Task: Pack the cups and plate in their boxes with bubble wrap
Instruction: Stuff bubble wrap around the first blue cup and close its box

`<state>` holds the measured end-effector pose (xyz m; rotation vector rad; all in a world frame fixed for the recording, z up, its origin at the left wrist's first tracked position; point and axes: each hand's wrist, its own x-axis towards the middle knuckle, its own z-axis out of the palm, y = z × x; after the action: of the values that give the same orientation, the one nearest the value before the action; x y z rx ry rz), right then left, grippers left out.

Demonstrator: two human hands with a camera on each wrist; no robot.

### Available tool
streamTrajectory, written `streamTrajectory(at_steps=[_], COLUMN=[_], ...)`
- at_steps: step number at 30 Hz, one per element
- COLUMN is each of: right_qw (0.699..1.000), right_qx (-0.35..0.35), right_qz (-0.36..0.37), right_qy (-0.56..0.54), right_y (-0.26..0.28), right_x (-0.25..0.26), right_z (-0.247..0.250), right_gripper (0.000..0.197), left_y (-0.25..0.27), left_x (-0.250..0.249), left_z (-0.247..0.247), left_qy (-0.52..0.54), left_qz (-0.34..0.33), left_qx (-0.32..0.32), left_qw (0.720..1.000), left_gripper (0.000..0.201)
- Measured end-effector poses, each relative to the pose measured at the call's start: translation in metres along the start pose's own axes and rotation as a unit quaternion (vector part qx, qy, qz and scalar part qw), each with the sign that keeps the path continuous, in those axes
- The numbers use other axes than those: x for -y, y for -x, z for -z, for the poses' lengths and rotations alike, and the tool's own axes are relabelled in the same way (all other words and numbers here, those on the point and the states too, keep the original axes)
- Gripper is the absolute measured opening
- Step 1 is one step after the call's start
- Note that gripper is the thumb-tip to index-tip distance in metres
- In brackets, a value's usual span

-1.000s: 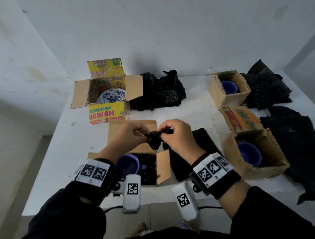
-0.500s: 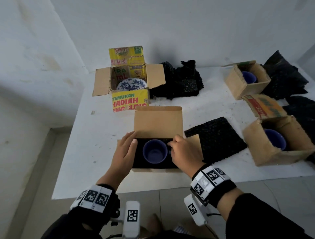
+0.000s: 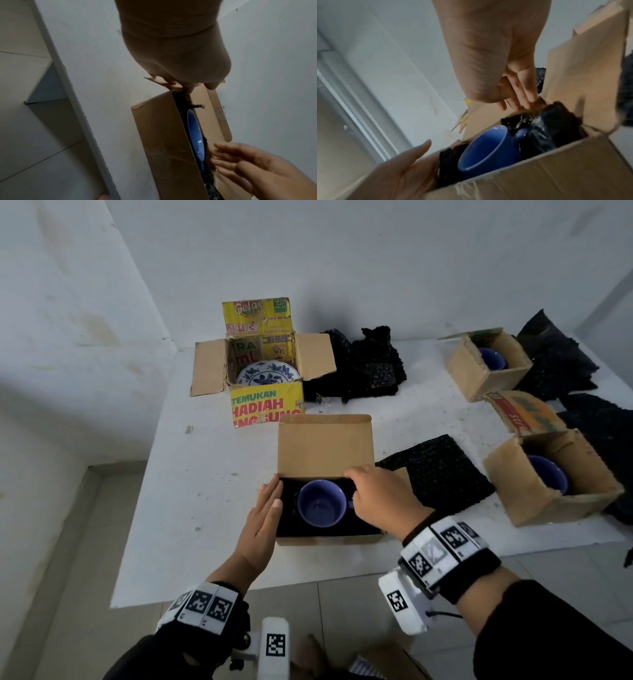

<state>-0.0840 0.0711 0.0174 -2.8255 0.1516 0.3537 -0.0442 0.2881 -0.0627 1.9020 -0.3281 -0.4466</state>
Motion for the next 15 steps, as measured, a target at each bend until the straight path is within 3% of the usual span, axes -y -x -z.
streamTrajectory(at_steps=[5, 8, 13, 15], right_qw=[0.995, 0.994, 0.993, 0.998], right_qx=[0.058, 0.048, 0.059, -0.003], right_qz=[0.012, 0.006, -0.008, -0.002], right_qy=[-0.082, -0.099, -0.103, -0.065], right_y=[0.017, 0.017, 0.003, 0.002], right_x=[0.006, 0.007, 0.008, 0.008], right_z=[-0.03, -0.041, -0.036, -0.031], right_gripper=[0.063, 0.071, 0.065, 0.056], left_y=[-0.001, 0.0, 0.002, 0.002], left_x=[0.003, 0.001, -0.004, -0.007], left_z=[0.001, 0.001, 0.005, 0.007], left_qy=[0.001, 0.011, 0.033, 0.044], left_qz=[0.005, 0.009, 0.027, 0.033], left_qx=[0.01, 0.017, 0.035, 0.044], left_qw=[1.0, 1.0, 0.998, 0.998], left_gripper=[0.061, 0.061, 0.061, 0.058])
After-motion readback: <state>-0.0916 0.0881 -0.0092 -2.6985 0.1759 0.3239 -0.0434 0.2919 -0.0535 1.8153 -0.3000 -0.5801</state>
